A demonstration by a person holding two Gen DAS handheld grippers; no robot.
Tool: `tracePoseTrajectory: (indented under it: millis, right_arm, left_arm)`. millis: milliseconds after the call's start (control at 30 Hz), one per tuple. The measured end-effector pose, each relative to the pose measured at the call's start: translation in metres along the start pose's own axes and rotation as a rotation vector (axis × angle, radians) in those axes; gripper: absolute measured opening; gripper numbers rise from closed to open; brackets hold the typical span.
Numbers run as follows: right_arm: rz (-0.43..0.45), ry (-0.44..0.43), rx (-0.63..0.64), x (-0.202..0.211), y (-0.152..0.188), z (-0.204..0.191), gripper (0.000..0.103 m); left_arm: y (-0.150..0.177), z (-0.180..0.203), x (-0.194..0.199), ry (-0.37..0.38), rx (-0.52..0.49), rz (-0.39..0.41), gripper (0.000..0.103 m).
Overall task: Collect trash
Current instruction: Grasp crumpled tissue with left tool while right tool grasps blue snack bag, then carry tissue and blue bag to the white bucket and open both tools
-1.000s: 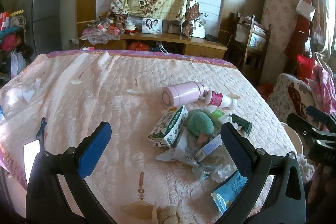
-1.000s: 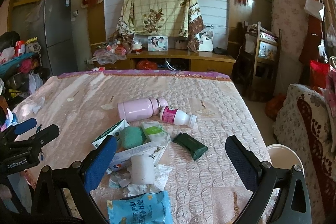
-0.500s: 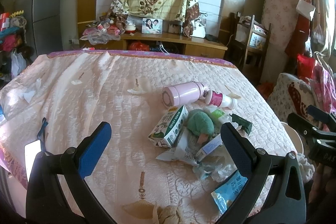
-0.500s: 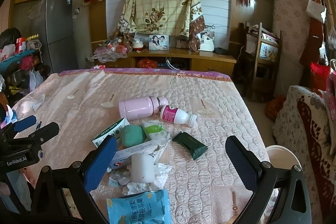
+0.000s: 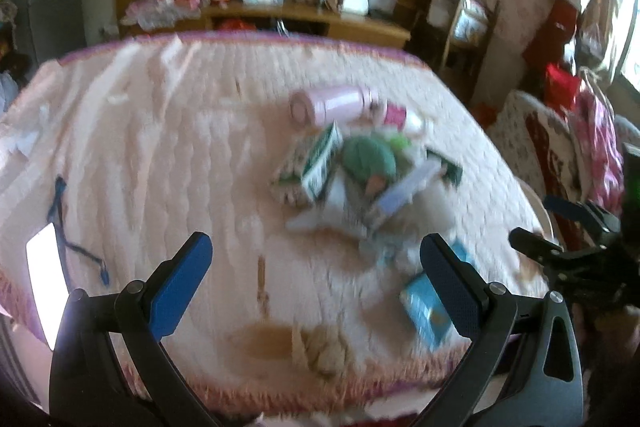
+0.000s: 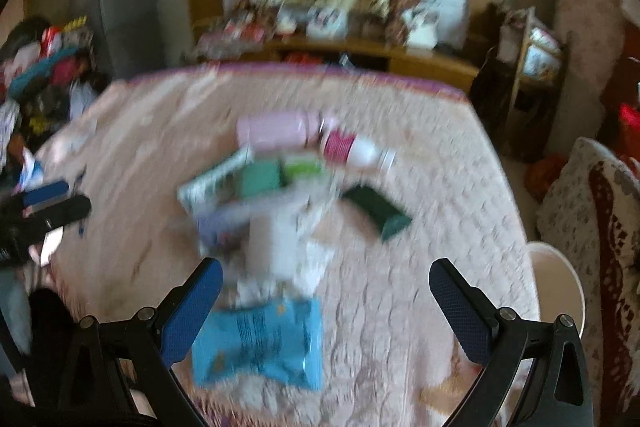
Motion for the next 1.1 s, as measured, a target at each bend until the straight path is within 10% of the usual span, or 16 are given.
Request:
tracePoseTrajectory:
  millis: [433,533,767,1100]
  right_arm:
    - [-0.213,-0.159,-0.066,-0.057,0.058,-0.007,0.100]
    - [-0.218,-0.192,-0.083,-0.066,0.061,-0.009,0.084]
    - [-0.148,-0.266,-0.133,-0.067,0.060,-0.007,0.029]
    - [-0.033,-0.202,-0.113,-0.016,0.049,0.033,0.018]
  left_arm:
    - [0.072,0.000,-0.045,-0.015,-0.040,-0.265,0.101]
    - [0.078,0.004,-0.055,-0.034,-0.072,-0.291,0.091]
    - [0.087,0.009,-0.075,-0.040,-0.134,-0.355,0.023]
    - [0.059,0.047,-0.065,0.075,-0.152,-0.340,0.018]
Point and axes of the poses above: each gripper's, at about its wrist camera, not at the fingertips, and x roughly against the way its jaws point, z to its right, y to its underside, the point moved 4 cm from there along -x, roughly the way its jaws point, and after that the axes turned 7 degrees about x, right-handed, at the moved point
